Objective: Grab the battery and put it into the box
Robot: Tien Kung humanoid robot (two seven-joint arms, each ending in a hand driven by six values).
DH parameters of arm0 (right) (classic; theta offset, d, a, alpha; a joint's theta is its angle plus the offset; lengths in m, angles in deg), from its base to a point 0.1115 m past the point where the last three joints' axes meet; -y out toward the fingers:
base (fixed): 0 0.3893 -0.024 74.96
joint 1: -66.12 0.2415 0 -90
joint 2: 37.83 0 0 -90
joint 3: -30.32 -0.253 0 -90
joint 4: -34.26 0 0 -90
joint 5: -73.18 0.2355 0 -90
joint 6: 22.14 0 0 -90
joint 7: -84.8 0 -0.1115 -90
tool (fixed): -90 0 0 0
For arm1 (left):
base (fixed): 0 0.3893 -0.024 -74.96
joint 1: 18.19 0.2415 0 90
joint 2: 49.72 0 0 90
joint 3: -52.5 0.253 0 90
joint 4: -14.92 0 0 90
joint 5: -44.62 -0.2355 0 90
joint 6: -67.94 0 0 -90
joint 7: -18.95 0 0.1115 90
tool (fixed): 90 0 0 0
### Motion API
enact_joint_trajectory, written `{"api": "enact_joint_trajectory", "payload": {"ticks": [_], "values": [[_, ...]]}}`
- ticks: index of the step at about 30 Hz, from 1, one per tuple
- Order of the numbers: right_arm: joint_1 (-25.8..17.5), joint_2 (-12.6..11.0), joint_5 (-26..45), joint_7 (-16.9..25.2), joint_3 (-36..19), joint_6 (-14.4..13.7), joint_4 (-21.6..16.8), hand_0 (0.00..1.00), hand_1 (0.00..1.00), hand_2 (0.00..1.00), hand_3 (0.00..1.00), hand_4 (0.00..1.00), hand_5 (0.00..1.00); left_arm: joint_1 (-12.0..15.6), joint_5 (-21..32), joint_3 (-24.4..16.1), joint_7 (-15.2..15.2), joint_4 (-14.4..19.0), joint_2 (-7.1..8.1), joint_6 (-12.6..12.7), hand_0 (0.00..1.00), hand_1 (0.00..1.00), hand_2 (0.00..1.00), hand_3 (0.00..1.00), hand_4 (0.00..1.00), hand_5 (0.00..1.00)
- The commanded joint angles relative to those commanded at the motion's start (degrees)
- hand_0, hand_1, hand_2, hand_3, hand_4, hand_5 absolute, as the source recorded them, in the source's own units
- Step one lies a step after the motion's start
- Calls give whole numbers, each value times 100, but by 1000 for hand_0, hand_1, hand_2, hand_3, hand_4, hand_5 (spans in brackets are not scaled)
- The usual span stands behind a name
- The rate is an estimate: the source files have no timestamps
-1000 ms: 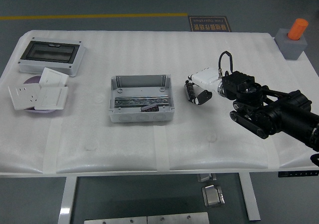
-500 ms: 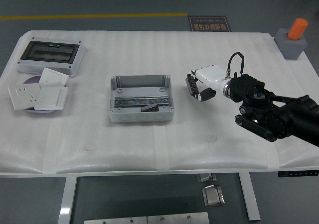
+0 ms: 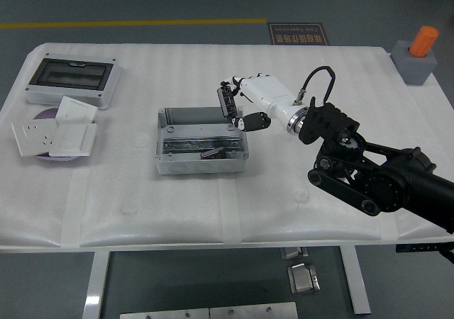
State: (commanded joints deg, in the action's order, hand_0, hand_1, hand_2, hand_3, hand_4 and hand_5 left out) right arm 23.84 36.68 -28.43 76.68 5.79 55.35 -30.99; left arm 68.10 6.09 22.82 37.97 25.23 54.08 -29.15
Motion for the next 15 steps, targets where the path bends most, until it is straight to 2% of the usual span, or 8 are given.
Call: {"api": "enact_joint_trajectory", "payload": {"ticks": [2,3,8,9,14,15], "values": [[-53,71,-5,-36,2,54,-33,834,641,620,708,452,221,31,-46,-56,17,0,6,-3,517,621,437,531,505,326],[-72,101,-4,-52,3,84,-35,847,661,684,751,622,324,42,-86,-98,28,0,10,-5,517,622,437,531,506,327],[-124,203,17,-102,21,201,56,847,661,684,751,622,324,74,-239,-247,68,0,27,-13,517,622,437,531,506,327],[-127,214,14,-113,29,224,85,908,752,799,911,741,404,78,-268,-279,76,0,29,-13,514,621,436,531,506,327],[-130,222,9,-152,39,287,194,908,752,799,911,741,404,83,-306,-319,93,0,15,-21,514,621,436,531,506,327],[-130,222,1,-159,39,296,212,998,897,929,998,948,554,80,-297,-311,92,0,12,-22,514,621,436,531,507,326]]}}
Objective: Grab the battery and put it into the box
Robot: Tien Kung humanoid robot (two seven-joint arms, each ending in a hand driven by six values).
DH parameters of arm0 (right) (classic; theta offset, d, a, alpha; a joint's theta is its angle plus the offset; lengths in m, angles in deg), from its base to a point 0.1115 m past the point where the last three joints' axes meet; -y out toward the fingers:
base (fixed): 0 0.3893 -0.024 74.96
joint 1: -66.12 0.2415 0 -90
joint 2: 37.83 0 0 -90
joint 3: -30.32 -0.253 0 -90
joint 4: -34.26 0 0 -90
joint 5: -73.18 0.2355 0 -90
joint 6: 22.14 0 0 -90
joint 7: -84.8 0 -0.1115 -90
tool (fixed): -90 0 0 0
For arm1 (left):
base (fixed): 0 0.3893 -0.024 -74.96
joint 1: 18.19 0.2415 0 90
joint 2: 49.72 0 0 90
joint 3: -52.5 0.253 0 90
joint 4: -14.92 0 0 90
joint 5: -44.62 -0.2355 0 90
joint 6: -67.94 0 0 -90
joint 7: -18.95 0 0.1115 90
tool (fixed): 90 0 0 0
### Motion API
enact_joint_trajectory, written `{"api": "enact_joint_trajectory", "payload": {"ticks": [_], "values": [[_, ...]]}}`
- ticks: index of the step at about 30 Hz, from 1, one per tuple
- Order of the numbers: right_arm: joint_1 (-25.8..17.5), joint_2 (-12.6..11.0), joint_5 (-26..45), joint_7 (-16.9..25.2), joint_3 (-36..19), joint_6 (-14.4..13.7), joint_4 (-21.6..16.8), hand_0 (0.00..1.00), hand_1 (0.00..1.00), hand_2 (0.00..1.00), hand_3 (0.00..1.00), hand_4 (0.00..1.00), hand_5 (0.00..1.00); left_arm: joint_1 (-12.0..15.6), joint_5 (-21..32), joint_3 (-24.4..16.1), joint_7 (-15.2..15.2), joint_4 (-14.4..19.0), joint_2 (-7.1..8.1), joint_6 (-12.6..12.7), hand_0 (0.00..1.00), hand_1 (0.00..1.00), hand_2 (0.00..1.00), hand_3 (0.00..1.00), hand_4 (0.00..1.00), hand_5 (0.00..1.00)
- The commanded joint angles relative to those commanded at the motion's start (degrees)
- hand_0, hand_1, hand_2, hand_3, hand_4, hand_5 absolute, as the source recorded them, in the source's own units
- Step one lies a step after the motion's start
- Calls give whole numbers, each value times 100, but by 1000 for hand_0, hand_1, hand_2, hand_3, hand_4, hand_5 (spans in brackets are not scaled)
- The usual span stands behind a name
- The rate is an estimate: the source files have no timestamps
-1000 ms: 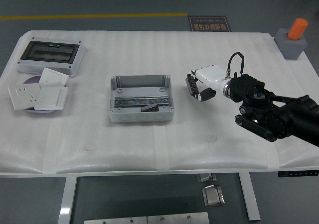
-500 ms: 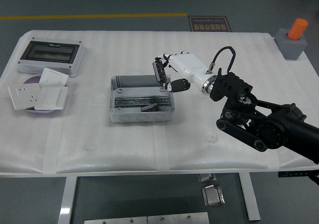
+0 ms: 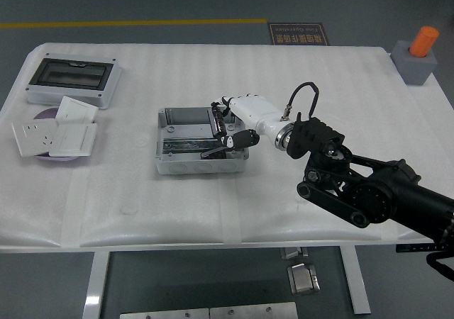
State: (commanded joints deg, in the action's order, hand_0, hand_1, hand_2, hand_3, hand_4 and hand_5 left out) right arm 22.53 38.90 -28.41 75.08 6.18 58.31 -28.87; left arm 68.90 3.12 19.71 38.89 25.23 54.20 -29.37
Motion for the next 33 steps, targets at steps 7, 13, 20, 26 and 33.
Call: {"api": "enact_joint_trajectory", "payload": {"ticks": [7,13,20,26,33], "values": [[2,-70,16,1,-58,-1,65,998,975,998,998,998,620,-7,11,12,-2,0,-6,-1,512,620,436,530,509,325],[8,-283,110,51,-223,-51,47,998,978,998,998,998,625,-7,-2,-1,3,0,-10,-3,513,619,436,530,508,324],[-329,-964,223,134,-1067,-164,-94,998,961,984,998,998,637,-23,82,78,-27,0,-24,1,512,620,436,530,507,319],[-646,-1669,289,195,-1954,-220,335,998,899,926,998,998,635,18,61,37,-14,0,-32,2,512,620,435,530,506,314],[-888,-2185,607,361,-2809,-245,944,998,861,904,998,998,631,-3,79,17,-19,0,-59,8,512,620,436,530,506,310]]}}
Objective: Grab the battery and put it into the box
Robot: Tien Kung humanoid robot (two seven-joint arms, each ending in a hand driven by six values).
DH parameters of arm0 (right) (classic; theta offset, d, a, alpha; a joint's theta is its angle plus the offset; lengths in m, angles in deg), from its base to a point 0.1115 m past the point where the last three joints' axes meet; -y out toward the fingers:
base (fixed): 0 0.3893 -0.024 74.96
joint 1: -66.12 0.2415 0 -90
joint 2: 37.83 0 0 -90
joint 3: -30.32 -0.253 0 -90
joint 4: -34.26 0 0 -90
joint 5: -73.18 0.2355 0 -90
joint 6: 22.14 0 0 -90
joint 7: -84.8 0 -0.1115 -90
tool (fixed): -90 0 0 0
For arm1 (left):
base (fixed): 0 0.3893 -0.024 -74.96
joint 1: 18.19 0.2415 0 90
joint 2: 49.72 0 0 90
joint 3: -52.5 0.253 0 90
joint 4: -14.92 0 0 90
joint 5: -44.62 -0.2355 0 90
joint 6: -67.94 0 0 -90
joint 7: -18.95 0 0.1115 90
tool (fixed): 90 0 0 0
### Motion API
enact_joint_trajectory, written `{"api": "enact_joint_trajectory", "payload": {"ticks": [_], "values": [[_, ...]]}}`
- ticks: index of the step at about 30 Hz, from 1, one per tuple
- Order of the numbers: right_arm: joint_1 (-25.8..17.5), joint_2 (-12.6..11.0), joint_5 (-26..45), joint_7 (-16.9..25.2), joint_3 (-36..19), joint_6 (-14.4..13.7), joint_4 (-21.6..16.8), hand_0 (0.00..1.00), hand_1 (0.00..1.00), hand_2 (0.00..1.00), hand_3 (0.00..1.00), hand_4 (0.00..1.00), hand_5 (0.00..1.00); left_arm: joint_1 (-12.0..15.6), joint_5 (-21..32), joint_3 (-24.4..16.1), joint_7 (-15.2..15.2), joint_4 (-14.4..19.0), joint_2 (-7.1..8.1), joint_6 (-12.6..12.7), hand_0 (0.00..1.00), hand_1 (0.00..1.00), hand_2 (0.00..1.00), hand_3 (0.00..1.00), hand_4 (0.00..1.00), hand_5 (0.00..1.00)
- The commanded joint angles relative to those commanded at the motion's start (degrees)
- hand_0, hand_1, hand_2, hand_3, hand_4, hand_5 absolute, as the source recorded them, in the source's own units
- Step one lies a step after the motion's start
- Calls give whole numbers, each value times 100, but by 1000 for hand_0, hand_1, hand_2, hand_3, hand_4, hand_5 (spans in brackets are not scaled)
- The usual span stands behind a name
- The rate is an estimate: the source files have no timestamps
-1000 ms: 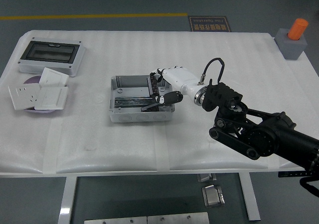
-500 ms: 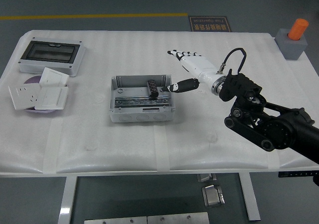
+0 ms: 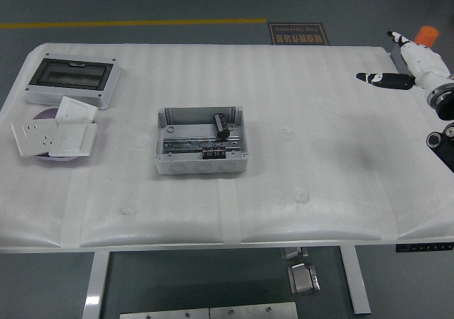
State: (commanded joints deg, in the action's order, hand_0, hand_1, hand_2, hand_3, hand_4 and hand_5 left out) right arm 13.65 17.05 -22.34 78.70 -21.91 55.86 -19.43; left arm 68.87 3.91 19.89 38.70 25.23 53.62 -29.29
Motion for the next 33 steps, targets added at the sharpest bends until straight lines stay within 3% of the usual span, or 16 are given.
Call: {"api": "enact_joint_trajectory", "payload": {"ticks": [10,15,24,32,33], "values": [[-541,131,102,172,-1025,-102,-133,998,834,878,998,998,621,-14,81,32,-37,0,-39,15,512,620,436,530,508,306],[-973,362,304,325,-1676,-156,-550,998,830,879,998,998,616,15,364,275,-127,0,-26,35,512,620,436,530,508,305],[-1777,825,1453,951,-2767,2,-1524,998,823,875,998,998,615,127,407,263,-144,0,-10,50,511,620,436,530,508,303],[-2469,990,2549,1307,-3169,95,-2190,997,817,865,991,998,615,119,496,345,-167,0,-68,51,511,619,435,529,511,302],[-2522,989,2680,1338,-3197,95,-2213,961,801,852,965,998,615,114,489,338,-168,0,-73,52,511,619,436,529,514,297]]}}
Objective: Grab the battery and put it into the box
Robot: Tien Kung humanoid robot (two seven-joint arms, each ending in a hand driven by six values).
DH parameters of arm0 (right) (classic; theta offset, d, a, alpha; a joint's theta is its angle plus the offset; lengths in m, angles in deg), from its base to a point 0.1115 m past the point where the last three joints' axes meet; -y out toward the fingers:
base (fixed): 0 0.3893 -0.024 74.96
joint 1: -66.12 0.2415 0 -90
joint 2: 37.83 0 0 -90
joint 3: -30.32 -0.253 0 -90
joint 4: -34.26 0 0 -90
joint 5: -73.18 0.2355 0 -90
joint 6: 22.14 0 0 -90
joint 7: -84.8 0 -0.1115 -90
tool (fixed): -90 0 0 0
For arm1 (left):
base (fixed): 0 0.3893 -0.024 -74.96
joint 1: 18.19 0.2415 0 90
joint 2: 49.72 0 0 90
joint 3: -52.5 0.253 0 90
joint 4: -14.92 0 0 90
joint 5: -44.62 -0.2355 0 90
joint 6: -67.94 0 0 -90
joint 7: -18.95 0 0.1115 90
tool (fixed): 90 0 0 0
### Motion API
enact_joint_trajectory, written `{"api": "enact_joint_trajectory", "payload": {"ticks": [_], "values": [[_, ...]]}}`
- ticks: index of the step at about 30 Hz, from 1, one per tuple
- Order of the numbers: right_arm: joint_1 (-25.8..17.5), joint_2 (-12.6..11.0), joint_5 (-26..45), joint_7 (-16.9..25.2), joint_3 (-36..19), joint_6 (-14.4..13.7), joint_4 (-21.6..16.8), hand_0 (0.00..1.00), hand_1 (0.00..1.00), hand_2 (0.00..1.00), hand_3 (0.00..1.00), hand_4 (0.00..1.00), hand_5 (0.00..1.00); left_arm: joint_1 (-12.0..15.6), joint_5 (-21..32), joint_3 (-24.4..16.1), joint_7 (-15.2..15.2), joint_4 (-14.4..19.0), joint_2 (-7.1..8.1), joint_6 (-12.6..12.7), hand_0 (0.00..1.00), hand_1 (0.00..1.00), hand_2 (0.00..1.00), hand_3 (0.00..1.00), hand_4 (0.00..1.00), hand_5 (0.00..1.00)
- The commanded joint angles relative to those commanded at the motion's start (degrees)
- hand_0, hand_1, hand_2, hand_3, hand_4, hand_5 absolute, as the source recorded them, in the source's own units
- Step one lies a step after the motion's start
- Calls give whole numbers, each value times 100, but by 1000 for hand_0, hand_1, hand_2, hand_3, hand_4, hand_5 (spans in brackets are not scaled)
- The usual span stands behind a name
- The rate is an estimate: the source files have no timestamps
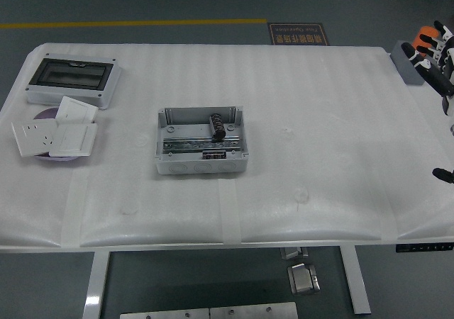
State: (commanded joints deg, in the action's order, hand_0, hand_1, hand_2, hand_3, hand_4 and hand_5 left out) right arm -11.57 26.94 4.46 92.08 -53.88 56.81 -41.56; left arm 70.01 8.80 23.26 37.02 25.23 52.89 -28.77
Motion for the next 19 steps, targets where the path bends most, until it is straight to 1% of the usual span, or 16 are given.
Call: {"api": "enact_joint_trajectory", "payload": {"ticks": [5,6,11,12,19], "values": [[-115,-18,436,86,-148,-36,27,961,801,852,965,998,615,5,-73,-65,12,0,12,4,511,619,436,529,514,297],[-124,-21,465,94,-185,-49,32,942,784,835,945,998,619,13,-116,-106,24,0,18,5,511,619,435,528,515,295],[-129,-43,531,120,-297,-102,46,942,784,835,945,998,619,30,-135,-129,35,0,24,9,511,619,435,528,515,295],[-123,-48,535,122,-300,-116,48,928,774,825,931,998,621,27,-125,-120,32,0,21,11,512,619,436,528,518,292],[-46,-162,391,62,-122,-196,8,928,774,825,931,998,621,1,-114,-117,23,0,20,23,512,619,436,528,518,292]]}}
